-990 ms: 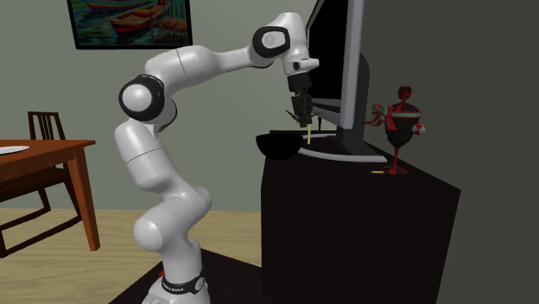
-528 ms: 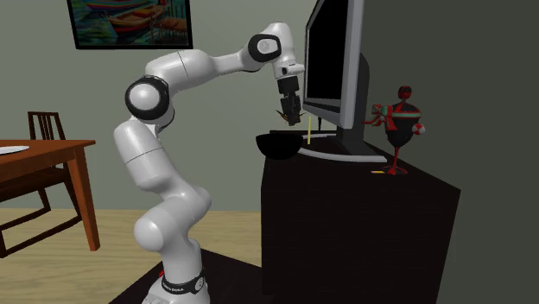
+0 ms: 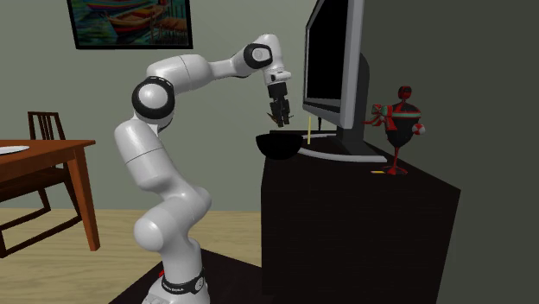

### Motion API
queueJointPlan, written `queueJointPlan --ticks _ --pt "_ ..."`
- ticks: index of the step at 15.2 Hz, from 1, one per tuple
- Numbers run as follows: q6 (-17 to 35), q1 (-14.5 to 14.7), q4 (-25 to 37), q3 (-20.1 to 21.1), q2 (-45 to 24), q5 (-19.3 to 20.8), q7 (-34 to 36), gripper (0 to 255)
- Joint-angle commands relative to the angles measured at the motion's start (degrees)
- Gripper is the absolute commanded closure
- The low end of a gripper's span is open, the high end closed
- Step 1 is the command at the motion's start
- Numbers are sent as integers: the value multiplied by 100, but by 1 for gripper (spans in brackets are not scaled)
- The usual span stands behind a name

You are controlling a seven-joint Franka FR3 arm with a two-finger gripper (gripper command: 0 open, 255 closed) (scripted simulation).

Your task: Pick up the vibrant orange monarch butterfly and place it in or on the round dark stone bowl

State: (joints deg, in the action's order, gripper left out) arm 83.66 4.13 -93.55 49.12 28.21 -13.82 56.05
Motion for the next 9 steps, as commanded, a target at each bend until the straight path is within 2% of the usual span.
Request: queueJointPlan --ticks 1,9 --pt "139 46 -209 -11 85 -51 -3 255" --pt "638 210 -963 -81 369 -215 -91 255"
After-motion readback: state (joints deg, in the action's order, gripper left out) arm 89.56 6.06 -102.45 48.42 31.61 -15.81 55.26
